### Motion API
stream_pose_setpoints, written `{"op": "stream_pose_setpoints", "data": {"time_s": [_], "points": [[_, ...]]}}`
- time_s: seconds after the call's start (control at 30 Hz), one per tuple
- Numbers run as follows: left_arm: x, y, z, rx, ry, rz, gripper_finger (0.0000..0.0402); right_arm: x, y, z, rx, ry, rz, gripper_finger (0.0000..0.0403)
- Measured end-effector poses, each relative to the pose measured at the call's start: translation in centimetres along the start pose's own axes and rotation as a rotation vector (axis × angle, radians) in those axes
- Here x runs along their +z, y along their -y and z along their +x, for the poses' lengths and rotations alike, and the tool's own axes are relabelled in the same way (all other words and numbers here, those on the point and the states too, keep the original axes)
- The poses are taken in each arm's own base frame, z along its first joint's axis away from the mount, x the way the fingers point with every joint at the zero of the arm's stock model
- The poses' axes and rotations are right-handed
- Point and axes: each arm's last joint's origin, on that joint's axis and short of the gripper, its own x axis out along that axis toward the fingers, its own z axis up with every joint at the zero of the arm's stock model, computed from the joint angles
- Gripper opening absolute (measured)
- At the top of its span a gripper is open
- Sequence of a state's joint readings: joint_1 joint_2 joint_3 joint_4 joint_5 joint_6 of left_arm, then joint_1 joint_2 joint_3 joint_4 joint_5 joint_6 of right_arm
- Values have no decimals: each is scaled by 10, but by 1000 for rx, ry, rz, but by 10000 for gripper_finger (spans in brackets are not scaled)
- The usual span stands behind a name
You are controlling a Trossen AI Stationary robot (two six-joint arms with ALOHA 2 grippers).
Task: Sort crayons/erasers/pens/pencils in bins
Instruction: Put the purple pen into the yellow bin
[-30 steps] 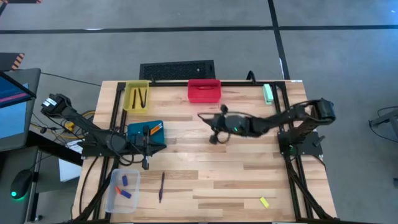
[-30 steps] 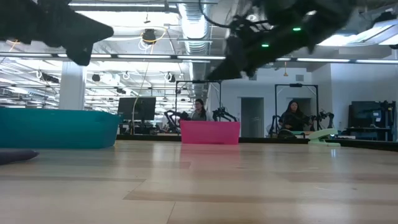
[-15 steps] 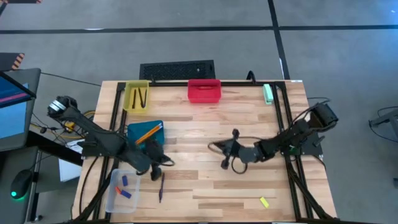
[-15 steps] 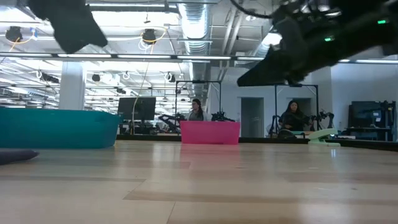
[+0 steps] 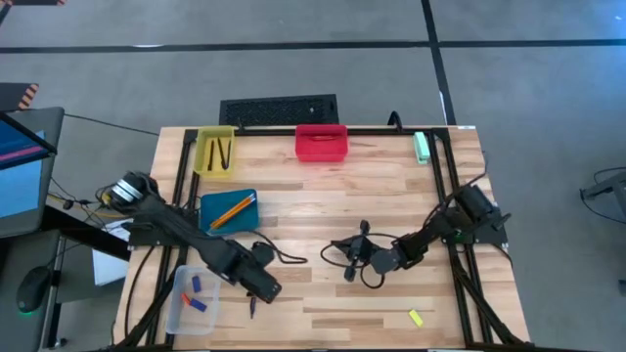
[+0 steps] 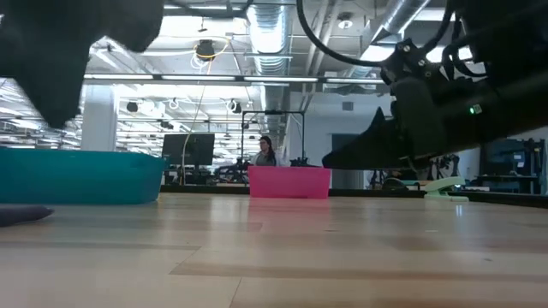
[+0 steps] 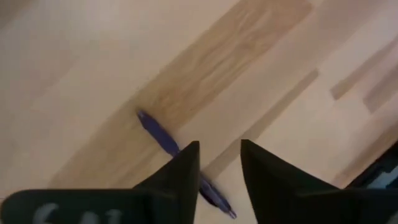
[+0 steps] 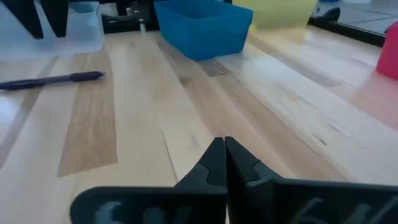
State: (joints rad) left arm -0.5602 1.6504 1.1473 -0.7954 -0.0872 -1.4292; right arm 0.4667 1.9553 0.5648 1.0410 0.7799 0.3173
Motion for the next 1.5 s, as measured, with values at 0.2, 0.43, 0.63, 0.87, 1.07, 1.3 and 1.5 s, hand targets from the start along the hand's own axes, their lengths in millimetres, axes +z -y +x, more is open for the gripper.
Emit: {"op": "stream_pose_setpoints", "data": {"time_s": [0.2,0.43,0.63,0.87,1.07,1.3,1.5], "points": [[-3,3,16,52,-54,-89,153,-1,-2,-3,16,15,-21,3],[-8,-10,22,216,-15,-166,178,-2,-5,-8,30,19,-13,2],[-8,-13,34,168,-22,-163,171,-3,-6,-9,35,19,-15,5],[-12,-23,49,150,-48,-179,162,-3,-7,-11,42,19,-17,3],[-11,-30,60,106,-57,-172,149,-3,-7,-11,42,19,-16,2],[-8,-35,62,110,-78,-112,94,-3,-7,-11,42,19,-16,4],[-7,-37,63,121,-95,-45,31,-3,-7,-11,42,20,-16,3]]}}
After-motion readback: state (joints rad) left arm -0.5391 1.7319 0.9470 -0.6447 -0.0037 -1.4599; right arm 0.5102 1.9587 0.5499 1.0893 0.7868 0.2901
